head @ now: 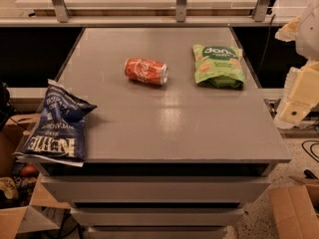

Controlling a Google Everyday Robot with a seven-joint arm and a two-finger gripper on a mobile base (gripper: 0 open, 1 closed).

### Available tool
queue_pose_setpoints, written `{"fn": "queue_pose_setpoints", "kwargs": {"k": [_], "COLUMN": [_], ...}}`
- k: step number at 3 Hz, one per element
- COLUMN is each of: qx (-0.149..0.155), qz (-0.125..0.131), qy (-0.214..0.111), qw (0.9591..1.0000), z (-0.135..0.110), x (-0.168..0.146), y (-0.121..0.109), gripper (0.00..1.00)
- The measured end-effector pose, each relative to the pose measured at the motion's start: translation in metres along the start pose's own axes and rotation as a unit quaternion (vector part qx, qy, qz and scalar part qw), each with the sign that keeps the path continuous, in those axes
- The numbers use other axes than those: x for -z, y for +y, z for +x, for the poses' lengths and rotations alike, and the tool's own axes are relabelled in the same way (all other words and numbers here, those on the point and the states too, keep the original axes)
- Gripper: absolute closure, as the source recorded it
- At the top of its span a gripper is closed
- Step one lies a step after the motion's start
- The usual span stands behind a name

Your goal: Pick coke can

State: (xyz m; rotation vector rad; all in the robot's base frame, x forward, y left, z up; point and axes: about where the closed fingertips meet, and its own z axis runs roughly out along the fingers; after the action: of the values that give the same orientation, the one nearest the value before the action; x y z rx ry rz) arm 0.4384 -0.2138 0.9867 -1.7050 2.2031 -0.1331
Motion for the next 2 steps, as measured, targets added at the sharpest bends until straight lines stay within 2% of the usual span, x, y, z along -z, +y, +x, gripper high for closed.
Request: {"fn": "queue_pose_setpoints", "kwargs": {"k": [2], "qx": [0.006], "qz": [0.003], "qy": [-0.009], "qw": [0.9999], "z": [-0.0053], "x": [-0.0010], "y": [-0.0048], "gripper": [0.00]}}
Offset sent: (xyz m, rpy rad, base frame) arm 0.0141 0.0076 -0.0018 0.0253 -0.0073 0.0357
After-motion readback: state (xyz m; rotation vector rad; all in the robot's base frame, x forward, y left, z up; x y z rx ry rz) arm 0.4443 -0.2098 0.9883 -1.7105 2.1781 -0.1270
